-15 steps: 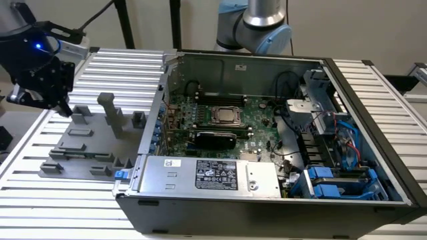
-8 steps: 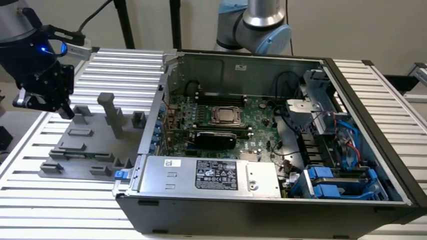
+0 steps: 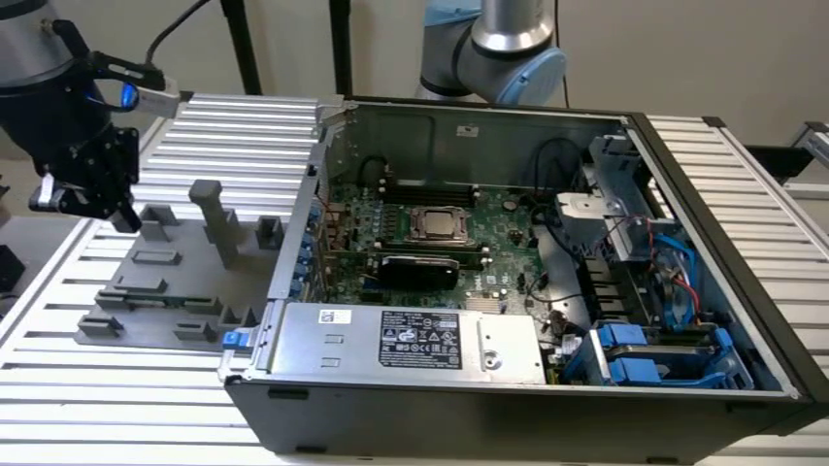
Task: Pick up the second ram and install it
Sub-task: 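Pick up the second ram and move it above second insertion slot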
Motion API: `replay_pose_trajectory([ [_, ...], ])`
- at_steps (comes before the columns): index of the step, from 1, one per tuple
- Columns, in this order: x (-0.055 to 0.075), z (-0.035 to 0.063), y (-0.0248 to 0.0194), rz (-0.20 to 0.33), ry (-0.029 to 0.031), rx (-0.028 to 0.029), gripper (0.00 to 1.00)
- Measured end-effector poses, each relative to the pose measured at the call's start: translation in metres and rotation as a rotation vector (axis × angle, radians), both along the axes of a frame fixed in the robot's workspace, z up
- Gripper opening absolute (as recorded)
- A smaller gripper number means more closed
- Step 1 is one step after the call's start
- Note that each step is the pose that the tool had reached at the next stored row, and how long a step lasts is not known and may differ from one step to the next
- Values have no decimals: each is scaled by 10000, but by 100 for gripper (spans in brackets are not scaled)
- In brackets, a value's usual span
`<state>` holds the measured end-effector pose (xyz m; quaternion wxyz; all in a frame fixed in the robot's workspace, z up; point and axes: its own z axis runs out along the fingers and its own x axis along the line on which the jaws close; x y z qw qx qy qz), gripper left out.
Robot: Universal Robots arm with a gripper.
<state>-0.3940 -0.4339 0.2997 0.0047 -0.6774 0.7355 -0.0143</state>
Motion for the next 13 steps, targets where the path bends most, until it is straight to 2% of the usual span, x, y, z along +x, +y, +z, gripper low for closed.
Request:
replay_pose_trajectory([
  [1, 0, -3, 0, 67, 64, -6, 0],
  [3, 2, -12, -2, 219, 155, -24, 0],
  [4, 4, -20, -3, 298, 175, -33, 0],
  [6, 8, -36, -8, 431, 175, -41, 0],
  [7, 10, -44, -12, 487, 176, -48, 100],
  [13, 26, -117, -53, 666, 176, -95, 100],
])
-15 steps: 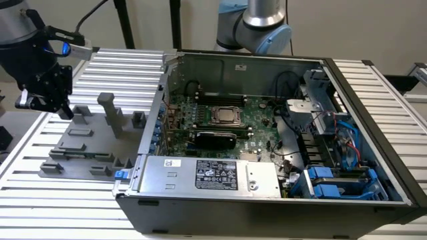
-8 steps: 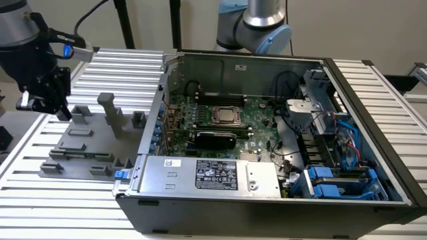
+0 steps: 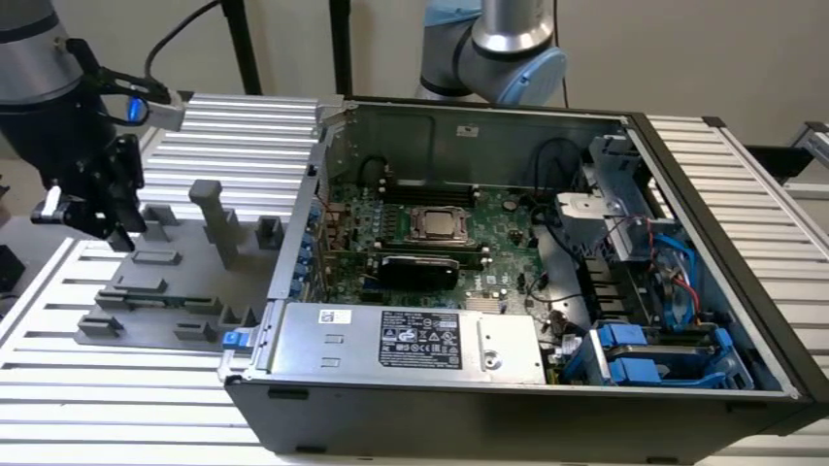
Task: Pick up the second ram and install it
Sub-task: 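Pick up the second ram and move it above second insertion slot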
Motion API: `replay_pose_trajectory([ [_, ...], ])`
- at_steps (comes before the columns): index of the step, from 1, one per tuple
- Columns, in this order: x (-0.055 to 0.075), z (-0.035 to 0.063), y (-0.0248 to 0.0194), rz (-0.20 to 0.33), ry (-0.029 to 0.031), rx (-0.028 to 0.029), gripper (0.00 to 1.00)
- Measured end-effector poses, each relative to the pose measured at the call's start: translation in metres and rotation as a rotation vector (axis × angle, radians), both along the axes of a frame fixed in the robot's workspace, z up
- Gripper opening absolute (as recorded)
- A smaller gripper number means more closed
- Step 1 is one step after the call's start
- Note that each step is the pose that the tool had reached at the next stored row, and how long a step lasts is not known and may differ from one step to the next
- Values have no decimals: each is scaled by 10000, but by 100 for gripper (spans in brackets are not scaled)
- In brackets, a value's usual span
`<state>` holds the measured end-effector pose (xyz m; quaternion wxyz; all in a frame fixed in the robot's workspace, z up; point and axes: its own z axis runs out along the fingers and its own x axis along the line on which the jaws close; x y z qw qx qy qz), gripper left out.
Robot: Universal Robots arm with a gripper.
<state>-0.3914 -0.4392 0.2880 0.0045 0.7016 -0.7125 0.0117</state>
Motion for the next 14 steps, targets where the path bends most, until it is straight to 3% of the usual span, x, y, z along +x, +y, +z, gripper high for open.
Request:
replay_pose_trajectory([
  [14, 30, -254, -35, 177, 0, -20, 100],
])
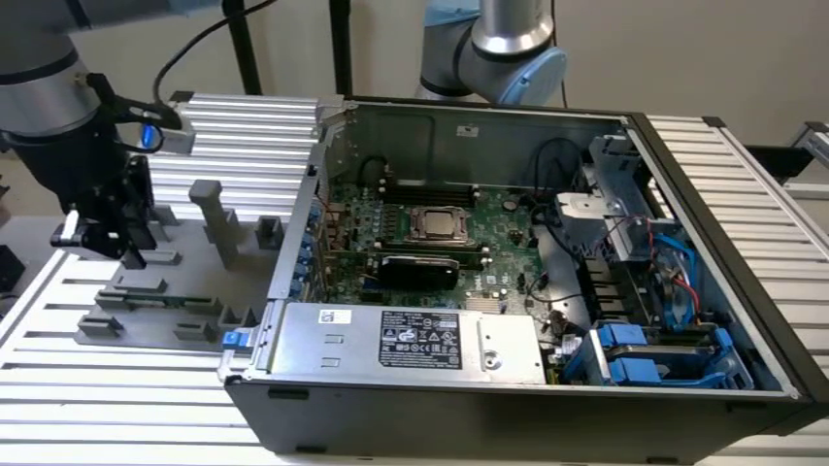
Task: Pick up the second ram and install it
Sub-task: 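Pick up the second ram and move it above second insertion slot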
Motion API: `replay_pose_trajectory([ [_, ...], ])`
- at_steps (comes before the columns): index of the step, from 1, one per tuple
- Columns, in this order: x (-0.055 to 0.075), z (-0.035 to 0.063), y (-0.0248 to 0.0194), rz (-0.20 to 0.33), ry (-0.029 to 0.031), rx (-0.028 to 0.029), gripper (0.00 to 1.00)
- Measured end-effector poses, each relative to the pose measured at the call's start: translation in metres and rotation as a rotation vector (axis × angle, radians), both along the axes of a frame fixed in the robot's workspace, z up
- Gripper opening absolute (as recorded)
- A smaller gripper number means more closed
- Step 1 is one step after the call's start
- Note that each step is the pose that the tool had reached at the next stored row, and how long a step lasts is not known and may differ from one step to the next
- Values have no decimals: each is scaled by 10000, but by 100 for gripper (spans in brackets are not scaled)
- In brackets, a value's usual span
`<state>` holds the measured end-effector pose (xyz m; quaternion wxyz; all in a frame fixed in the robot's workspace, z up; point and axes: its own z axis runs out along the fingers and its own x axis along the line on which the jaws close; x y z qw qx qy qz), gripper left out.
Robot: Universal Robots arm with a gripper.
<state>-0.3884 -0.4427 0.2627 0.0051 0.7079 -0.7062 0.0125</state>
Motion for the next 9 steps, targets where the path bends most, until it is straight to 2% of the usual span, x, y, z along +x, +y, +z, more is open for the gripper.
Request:
replay_pose_trajectory([
  [2, 0, -35, -24, 9, 3, -2, 100],
  [6, 1, -109, -116, 14, 2, -1, 100],
  [9, 7, -164, -123, 13, 0, 0, 100],
])
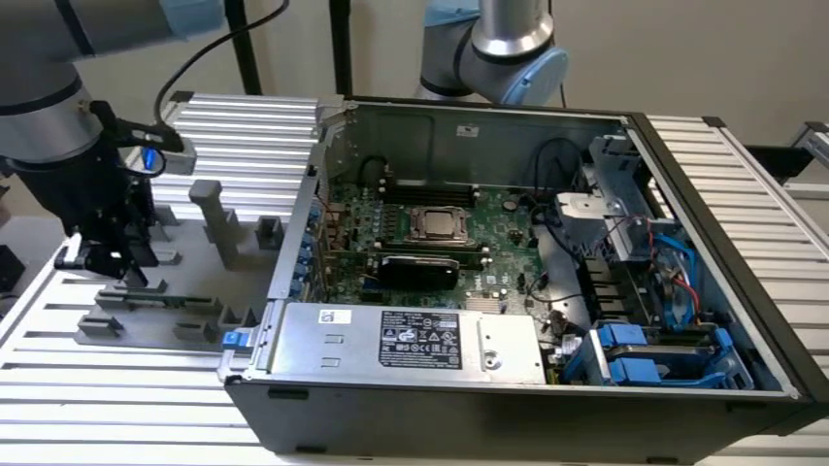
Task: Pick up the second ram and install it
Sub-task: 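Pick up the second ram and move it above second insertion slot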
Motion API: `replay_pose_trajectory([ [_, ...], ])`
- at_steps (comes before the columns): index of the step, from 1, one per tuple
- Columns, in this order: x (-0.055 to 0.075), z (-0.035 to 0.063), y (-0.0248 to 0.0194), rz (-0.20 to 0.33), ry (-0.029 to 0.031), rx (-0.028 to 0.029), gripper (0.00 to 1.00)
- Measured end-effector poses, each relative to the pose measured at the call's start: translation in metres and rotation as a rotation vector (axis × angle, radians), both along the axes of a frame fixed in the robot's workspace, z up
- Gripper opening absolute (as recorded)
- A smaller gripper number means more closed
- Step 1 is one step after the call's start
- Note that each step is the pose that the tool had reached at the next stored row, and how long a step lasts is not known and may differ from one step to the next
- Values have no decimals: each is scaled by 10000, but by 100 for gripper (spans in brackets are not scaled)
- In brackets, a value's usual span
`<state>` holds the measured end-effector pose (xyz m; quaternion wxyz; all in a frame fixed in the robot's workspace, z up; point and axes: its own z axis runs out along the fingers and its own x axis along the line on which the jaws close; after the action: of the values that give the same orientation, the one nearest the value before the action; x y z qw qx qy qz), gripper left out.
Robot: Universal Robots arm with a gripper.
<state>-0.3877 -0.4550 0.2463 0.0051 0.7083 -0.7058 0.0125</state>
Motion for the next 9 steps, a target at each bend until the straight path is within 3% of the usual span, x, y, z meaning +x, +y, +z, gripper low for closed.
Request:
replay_pose_trajectory([
  [9, 26, -163, 0, 2, 1, 0, 100],
])
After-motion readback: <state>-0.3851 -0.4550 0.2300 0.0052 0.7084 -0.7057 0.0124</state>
